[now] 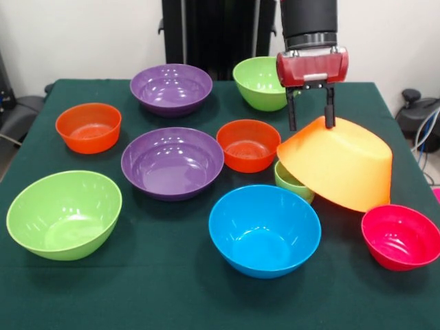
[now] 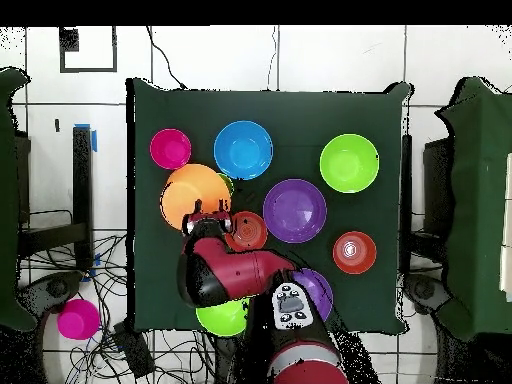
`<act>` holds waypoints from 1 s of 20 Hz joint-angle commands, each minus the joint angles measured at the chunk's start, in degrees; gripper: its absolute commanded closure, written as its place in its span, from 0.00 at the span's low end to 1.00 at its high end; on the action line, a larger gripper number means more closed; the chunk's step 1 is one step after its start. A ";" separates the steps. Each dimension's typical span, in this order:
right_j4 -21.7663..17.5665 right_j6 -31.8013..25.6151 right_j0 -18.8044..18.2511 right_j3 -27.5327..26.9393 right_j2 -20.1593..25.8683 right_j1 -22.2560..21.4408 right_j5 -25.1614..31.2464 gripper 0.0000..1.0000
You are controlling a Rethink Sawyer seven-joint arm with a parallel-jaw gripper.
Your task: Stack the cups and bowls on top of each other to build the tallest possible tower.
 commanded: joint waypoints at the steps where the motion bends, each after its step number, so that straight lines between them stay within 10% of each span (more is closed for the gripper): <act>1: 3.92 9.33 1.43 -0.89 -1.21 7.65 2.90 0.00; 6: 5.42 9.29 2.69 0.17 -1.93 8.08 0.86 0.00; 20: 15.16 11.27 8.53 14.51 -7.05 -1.72 20.63 0.00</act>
